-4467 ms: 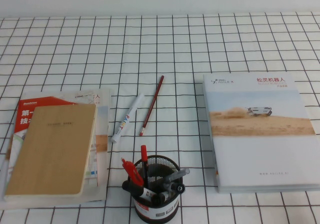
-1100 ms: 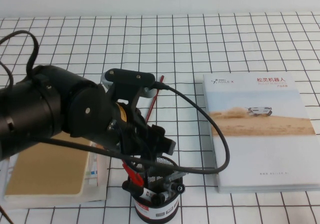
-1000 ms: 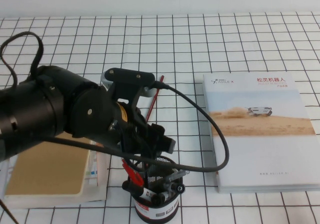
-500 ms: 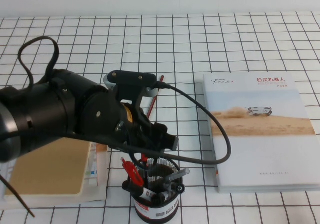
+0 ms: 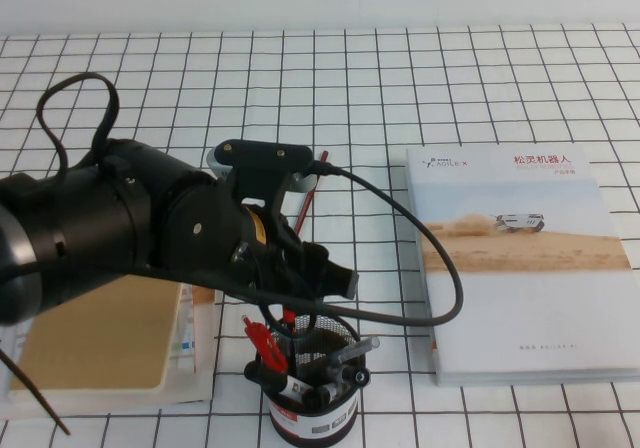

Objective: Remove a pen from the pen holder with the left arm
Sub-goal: 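Take a marker out of the pen holder and lay it on the table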

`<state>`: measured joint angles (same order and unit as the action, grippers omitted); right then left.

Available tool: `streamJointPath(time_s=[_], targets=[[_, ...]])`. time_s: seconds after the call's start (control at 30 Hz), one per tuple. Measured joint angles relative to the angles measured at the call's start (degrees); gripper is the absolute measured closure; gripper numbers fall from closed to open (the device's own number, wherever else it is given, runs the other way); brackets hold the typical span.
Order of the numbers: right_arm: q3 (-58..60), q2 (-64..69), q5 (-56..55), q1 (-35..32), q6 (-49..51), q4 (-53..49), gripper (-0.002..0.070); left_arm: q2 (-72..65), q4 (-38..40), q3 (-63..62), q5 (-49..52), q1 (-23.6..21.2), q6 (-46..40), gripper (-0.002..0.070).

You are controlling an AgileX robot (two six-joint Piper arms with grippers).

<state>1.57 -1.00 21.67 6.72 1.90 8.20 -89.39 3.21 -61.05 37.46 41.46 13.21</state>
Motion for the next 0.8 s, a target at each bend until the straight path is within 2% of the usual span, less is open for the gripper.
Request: streamJointPath(time_s=[0.8], targets=[[0.0, 0.0, 0.0, 0.0, 0.0, 0.0, 0.0691, 0.0, -2.36, -0.09, 5.33, 0.0, 0.09, 0.0398]])
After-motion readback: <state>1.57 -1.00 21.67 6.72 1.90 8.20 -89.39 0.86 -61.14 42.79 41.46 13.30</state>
